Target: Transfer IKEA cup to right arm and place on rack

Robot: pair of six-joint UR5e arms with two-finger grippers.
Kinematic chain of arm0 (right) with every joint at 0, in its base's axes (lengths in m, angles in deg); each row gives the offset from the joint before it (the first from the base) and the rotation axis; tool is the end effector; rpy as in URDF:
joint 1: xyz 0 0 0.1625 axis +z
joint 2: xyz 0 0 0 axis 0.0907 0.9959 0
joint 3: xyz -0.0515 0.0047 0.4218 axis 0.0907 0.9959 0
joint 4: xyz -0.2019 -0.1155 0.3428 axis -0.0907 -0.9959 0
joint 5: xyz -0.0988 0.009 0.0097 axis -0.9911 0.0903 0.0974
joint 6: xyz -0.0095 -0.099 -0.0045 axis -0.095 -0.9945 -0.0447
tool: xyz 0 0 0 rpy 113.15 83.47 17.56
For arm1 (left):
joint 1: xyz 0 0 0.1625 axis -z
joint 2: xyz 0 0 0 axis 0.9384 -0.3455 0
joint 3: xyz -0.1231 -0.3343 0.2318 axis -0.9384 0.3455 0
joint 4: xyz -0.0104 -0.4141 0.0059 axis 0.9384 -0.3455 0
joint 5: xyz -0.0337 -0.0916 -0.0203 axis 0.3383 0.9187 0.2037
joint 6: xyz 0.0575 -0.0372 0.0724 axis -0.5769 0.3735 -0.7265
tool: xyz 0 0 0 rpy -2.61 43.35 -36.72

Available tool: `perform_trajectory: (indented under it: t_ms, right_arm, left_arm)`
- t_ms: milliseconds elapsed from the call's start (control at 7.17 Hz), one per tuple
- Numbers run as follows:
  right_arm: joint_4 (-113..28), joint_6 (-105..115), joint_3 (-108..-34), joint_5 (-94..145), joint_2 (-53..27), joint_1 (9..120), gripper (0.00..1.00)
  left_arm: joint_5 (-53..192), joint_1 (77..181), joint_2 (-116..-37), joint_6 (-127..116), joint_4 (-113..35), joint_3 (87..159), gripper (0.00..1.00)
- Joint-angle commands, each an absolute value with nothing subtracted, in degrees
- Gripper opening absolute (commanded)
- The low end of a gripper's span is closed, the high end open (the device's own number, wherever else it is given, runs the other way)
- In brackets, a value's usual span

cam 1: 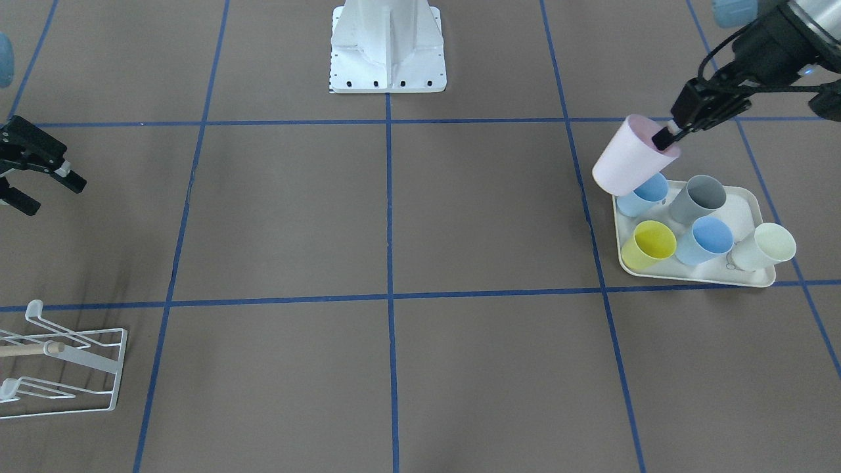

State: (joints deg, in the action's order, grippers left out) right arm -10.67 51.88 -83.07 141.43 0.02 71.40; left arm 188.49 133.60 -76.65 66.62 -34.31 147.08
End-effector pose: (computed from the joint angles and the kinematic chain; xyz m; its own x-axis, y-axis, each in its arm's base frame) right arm -0.1542 -0.4942 0.3708 0.2864 -0.0786 0.9549 -0.2177 0.9652 0.1448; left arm 0.1792 -0.4920 0.2215 0.1924 -0.3064 -0.9323 0.2467 0.9346 -0.2562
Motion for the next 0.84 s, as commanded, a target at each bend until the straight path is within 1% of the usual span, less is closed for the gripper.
perform_trajectory:
  t_ms: [0, 279, 558, 698]
  right_arm:
    - [-6.05, 63.84, -83.30, 141.35, -4.24, 67.97, 0.99]
    - [1.83, 73.52, -82.95, 141.27, -8.37, 64.72, 0.99]
    - [14.99, 83.96, -82.86, 139.26, -10.58, 62.17, 0.98]
    - [24.02, 90.02, -82.86, 133.42, -11.02, 57.98, 0.98]
  left_arm:
    - [179.17, 122.39, -82.15, 85.92, -47.00, 145.59, 0.00]
    - [172.91, 115.96, -82.78, 99.90, -60.89, 145.22, 0.00]
    - [172.44, 114.70, -82.87, 107.58, -68.22, 144.53, 0.00]
    - [172.36, 113.83, -82.87, 112.05, -73.38, 143.82, 0.00]
